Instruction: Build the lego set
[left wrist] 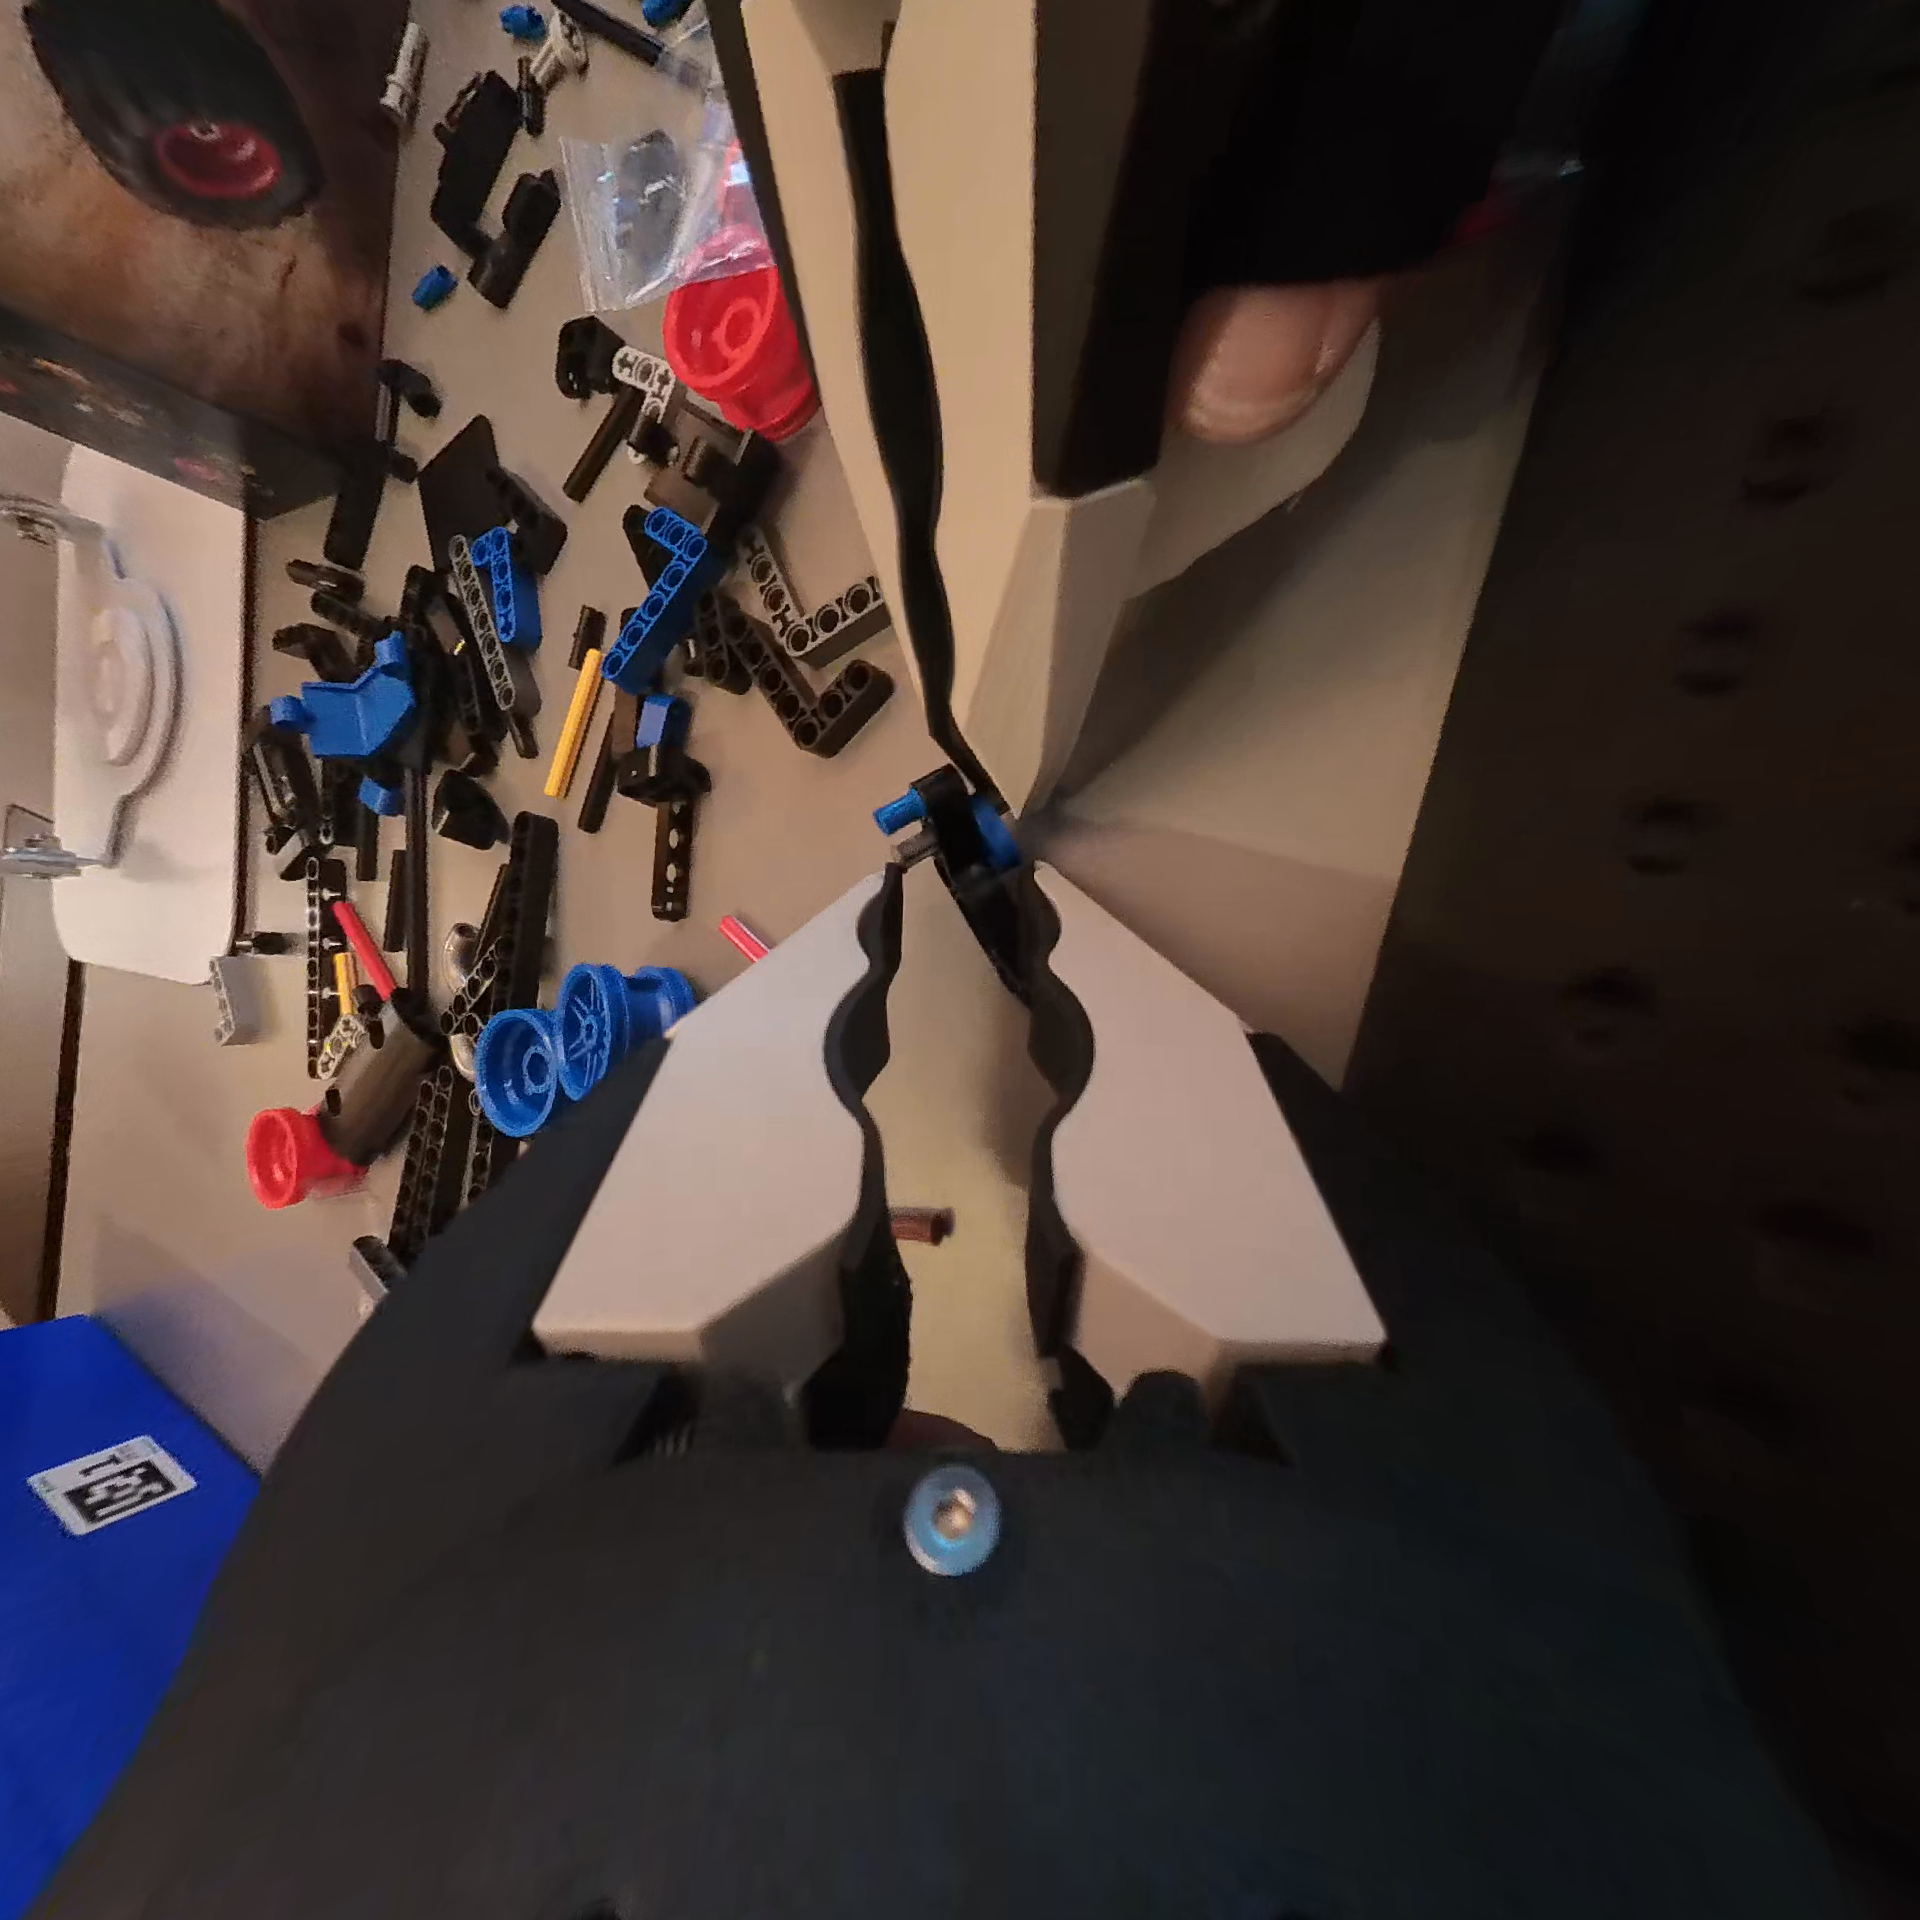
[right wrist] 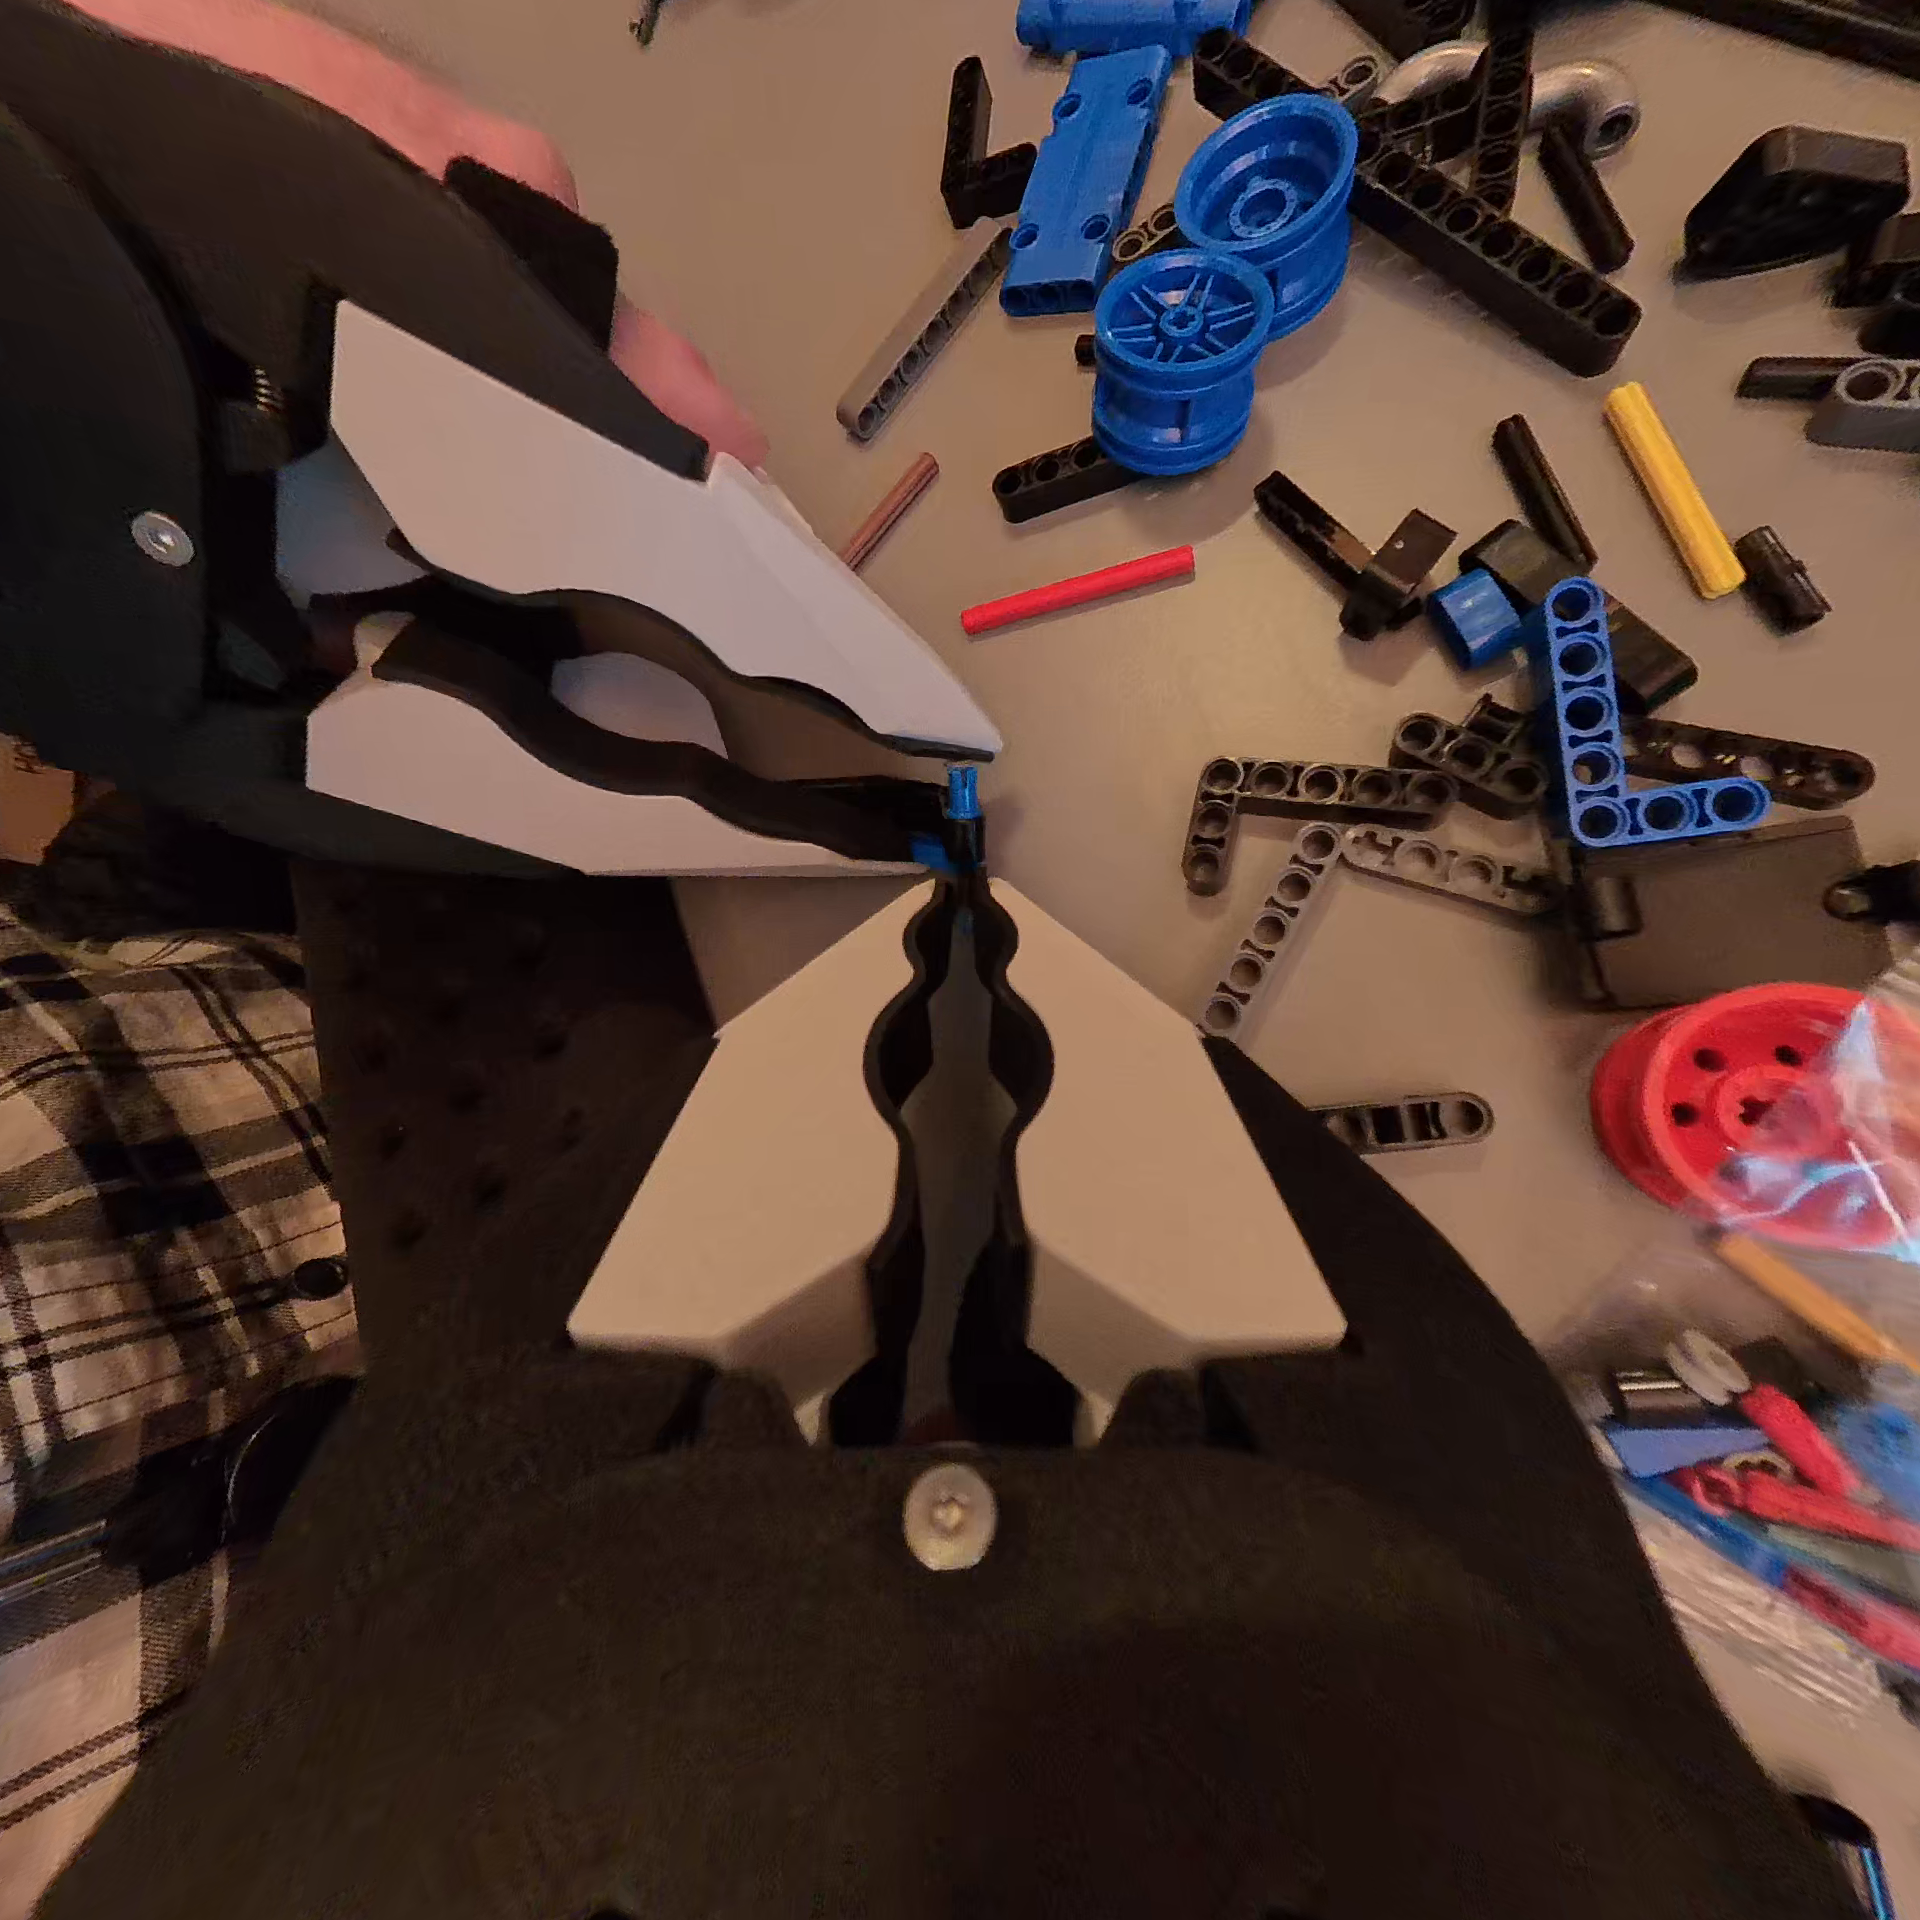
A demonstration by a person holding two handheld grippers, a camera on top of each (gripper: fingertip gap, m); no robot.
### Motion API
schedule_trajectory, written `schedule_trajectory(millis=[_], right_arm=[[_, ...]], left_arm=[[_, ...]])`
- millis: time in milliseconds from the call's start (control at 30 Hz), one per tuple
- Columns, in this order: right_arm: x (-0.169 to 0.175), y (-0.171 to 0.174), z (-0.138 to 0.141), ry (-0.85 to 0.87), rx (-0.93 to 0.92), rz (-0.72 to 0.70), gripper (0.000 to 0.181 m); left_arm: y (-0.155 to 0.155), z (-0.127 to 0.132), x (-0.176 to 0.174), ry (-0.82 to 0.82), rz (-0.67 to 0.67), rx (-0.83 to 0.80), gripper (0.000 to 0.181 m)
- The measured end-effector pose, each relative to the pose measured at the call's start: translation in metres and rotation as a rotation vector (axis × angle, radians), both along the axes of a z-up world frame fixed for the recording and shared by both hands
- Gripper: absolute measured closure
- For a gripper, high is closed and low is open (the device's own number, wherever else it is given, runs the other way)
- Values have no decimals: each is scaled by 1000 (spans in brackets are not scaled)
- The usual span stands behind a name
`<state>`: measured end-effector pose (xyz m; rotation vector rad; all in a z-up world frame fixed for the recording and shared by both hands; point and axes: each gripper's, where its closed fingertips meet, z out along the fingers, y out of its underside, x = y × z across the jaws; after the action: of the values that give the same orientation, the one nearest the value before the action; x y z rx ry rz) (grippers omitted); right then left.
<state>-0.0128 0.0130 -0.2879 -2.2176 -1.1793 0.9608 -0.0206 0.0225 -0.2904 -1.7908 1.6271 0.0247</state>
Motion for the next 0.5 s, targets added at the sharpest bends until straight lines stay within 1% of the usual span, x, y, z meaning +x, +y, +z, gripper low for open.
schedule_trajectory(millis=[100,300,333,500], right_arm=[[0,1,-1,-7,4,-1,180],[1,2,-3,-28,21,4,180],[1,3,-2,-29,31,1,179],[1,5,-1,-33,51,1,181]], left_arm=[[1,0,1,2,-4,16,163],[1,-1,3,53,-58,62,166],[1,-2,3,69,-73,65,172],[3,-2,5,91,-122,92,173]])
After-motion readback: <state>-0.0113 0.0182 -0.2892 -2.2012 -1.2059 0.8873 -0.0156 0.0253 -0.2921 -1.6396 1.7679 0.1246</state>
